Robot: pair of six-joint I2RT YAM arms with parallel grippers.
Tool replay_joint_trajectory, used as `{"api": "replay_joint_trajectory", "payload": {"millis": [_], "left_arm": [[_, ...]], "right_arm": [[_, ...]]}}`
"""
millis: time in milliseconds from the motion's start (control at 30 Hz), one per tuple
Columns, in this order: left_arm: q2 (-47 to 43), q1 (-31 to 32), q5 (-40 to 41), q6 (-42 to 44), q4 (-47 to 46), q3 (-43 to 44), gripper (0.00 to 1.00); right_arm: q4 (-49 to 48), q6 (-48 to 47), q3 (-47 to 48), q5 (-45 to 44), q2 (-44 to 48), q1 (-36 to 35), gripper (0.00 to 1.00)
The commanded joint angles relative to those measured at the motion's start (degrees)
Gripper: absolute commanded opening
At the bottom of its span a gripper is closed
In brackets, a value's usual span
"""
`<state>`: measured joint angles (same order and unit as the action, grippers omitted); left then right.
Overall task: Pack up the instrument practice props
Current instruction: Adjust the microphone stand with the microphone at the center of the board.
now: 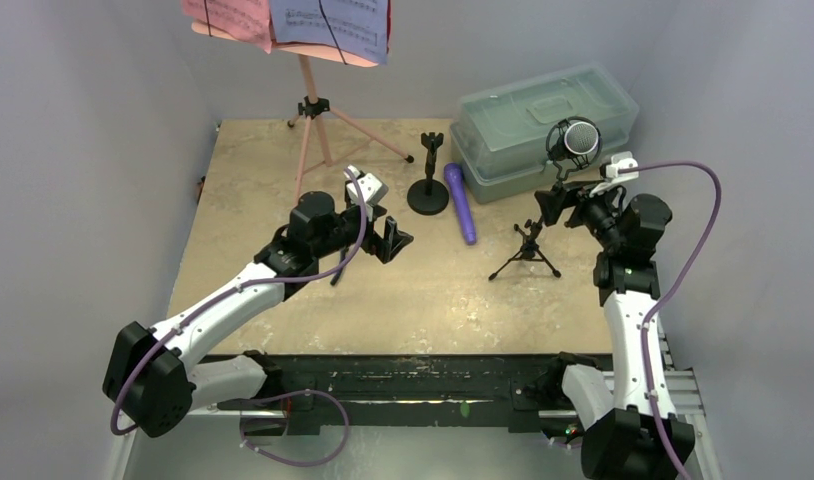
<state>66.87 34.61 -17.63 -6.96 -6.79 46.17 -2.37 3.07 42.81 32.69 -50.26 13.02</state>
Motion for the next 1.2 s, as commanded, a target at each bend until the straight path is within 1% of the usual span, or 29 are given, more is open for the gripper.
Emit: {"api": "replay_joint_trajectory", "payload": {"millis": [0, 233, 433, 533, 667, 700, 833, 933, 1067, 1167], "left_arm": [[-1.9, -0.3, -1.0, -0.8, -2.7, 0.2, 0.91], [-3.1, -0.4, -0.3, -0.4, -2.5, 0.1, 0.91], [-2.6, -0.3, -0.8, -0.7, -2.5, 0.1, 0.91], [-2.6, -0.4, -1.1, -0.8, -2.6, 0.2, 0.9], [-2.9, -0.3, -1.2, -0.8, -2.6, 0.2, 0.9], [-2.9, -0.3, -1.2, -0.8, -2.6, 0.2, 0.9], [-2.8, -0.3, -1.6, -0.9, -2.6, 0.1, 0.9], [-2.9, -0.3, -1.7, -0.9, -2.6, 0.2, 0.9], [-2.9, -0.3, -1.8, -0.8, -2.6, 0.2, 0.9], [-2.9, -0.4, -2.0, -0.8, -2.5, 0.2, 0.9]], "right_arm": [[-5.0, 1.4, 2.5, 1.6, -0.6, -0.5, 0.84], [-4.2, 0.4, 4.7, 0.0, -2.2, -3.4, 0.73], [-3.2, -1.2, 5.2, -2.8, -1.6, -3.7, 0.68], [-3.0, -2.2, 5.1, -2.6, -1.5, -3.7, 0.61], [-2.4, -2.7, 5.3, -1.1, -1.4, -3.7, 0.45], [-2.2, -4.3, 5.3, -0.6, -1.3, -3.7, 0.42], [-1.0, -6.1, 5.5, 3.4, -0.7, -3.7, 0.27], [1.0, -7.9, 6.2, 7.8, -0.4, -3.7, 0.18], [5.2, -11.4, 7.5, 15.9, 0.0, -3.4, 0.09], [7.2, -13.0, 8.3, 22.3, 0.1, -3.2, 0.06]]}}
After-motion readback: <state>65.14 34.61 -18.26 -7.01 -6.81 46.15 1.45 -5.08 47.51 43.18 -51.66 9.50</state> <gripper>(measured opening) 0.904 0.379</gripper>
